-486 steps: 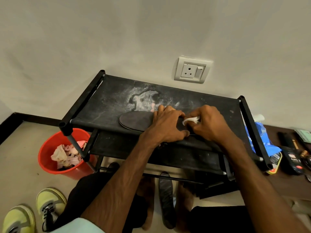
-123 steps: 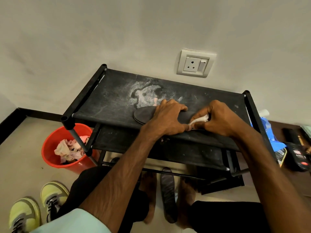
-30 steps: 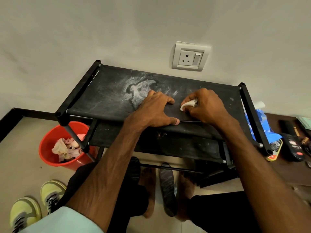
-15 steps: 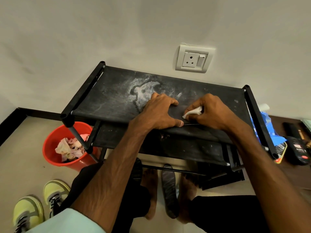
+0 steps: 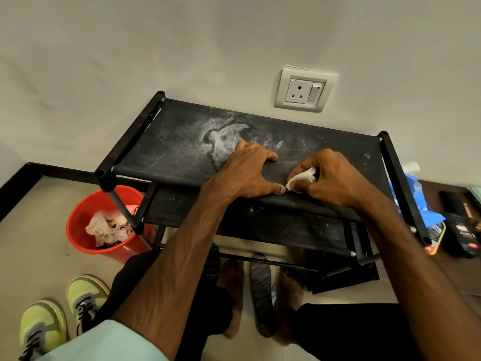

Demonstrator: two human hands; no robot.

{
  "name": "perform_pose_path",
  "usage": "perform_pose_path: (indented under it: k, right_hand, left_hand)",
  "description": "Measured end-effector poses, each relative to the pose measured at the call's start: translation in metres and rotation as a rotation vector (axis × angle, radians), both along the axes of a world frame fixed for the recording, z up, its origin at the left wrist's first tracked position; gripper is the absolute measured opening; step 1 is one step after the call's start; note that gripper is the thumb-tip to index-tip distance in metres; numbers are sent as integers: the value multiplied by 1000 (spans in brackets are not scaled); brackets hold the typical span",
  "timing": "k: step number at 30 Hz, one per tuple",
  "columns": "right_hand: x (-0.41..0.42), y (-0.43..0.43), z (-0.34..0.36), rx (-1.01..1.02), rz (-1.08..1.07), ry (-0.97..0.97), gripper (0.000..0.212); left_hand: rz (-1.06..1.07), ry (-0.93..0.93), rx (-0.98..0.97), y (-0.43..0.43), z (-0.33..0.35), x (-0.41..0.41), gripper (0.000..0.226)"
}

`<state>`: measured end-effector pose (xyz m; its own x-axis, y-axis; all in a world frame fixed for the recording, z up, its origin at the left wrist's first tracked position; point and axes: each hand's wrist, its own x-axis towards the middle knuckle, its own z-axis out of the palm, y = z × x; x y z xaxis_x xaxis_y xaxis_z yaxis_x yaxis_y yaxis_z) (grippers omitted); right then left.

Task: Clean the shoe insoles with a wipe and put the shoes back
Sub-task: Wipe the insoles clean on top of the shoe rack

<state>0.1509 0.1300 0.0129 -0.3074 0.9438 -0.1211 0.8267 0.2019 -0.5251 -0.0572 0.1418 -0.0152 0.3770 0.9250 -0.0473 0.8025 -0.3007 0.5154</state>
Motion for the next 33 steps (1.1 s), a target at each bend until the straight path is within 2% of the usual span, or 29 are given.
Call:
perform_pose_path:
  k: [11,18,23,27,33]
  right_hand:
    - [-7,5,-4,12,-82,-13,8]
    - [-26,25,-17,157,-240,-57,10]
    - [-37,35,-27,290,-310,-108,20]
    - [-36,36,-28,297,-248,-107,19]
    - [-21,27,-18,199,-61,54,12]
  left_hand:
    - [-1,8,0,-1,0,0,82]
    - [-4,18,-14,0,0,0,79]
    - [13,17,-33,1,-2,2,83]
    - [40,-45,-50,0,-1,2,84]
    - [70,-93,-70,0,-1,2,89]
